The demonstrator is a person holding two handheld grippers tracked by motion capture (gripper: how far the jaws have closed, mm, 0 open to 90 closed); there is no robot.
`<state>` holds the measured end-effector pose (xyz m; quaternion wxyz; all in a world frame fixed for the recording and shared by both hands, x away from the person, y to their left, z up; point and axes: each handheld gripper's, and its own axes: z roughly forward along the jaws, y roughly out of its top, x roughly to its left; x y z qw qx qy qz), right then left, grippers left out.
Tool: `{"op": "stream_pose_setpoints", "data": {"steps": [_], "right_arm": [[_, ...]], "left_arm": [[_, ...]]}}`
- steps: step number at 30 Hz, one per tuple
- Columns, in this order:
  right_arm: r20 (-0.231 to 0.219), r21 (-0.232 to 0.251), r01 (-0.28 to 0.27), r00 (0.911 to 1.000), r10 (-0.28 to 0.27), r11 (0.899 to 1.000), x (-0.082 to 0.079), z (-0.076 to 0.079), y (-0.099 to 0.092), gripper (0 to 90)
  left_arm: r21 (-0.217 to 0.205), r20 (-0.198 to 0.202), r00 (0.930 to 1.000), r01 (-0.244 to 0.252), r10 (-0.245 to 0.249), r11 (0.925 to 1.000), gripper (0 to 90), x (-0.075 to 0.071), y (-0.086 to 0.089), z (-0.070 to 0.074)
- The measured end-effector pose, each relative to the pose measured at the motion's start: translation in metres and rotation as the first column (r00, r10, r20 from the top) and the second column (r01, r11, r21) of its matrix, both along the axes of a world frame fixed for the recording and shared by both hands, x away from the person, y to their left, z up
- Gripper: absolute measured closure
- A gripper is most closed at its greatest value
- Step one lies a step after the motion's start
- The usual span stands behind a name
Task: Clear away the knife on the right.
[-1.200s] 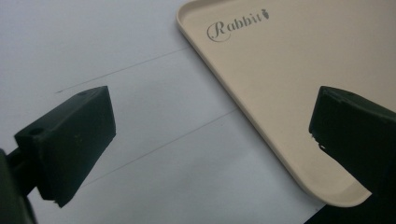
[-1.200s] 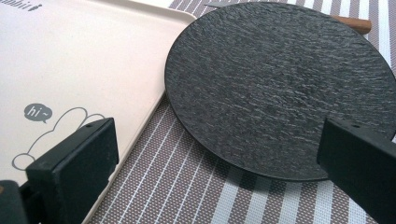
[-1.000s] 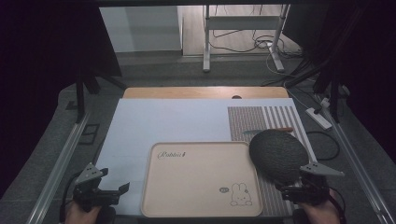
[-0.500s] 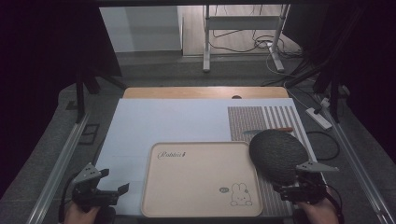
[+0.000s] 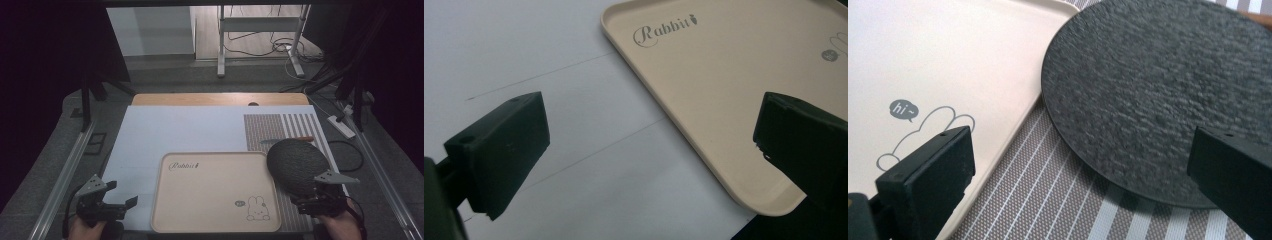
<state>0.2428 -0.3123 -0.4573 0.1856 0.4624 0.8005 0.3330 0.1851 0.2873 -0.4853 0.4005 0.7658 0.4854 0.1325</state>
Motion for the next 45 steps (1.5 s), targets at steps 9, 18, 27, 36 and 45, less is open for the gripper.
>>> {"op": "stream_pose_setpoints", "data": {"steps": [9, 18, 27, 36, 45], "right_arm": [[0.001, 0.006, -0.024, 0.9997, 0.024, 1.0, 0.007, 0.0, 0.002, 0.0], [0.009, 0.003, -0.025, 0.9996, 0.025, 1.0, 0.017, -0.001, 0.003, 0.0], [0.015, 0.018, -0.018, 0.9997, 0.018, 1.0, 0.031, -0.001, 0.003, 0.0], [0.017, 0.016, -0.032, 0.9994, 0.032, 0.999, 0.042, 0.0, 0.005, 0.0], [0.017, 0.01, -0.029, 0.9994, 0.029, 1.0, 0.055, -0.001, 0.007, 0.0]], "left_arm": [[-0.005, -0.002, 1.0, -0.001, 0.001, 1.0, 1.8, 0.0, 0.0, 0.0], [-0.014, -0.005, 1.0, -0.005, 0.004, 0.9999, 1.9, 0.0, 0.002, -0.001], [-0.035, -0.011, 0.9998, -0.015, 0.015, 0.9993, 2.0, 0.001, 0.004, -0.001], [-0.035, -0.009, 0.9999, -0.015, 0.014, 0.9993, 2.1, 0.001, 0.004, -0.001], [-0.036, -0.007, 0.9999, -0.013, 0.013, 0.9993, 2.1, 0.001, 0.004, -0.001]]}}
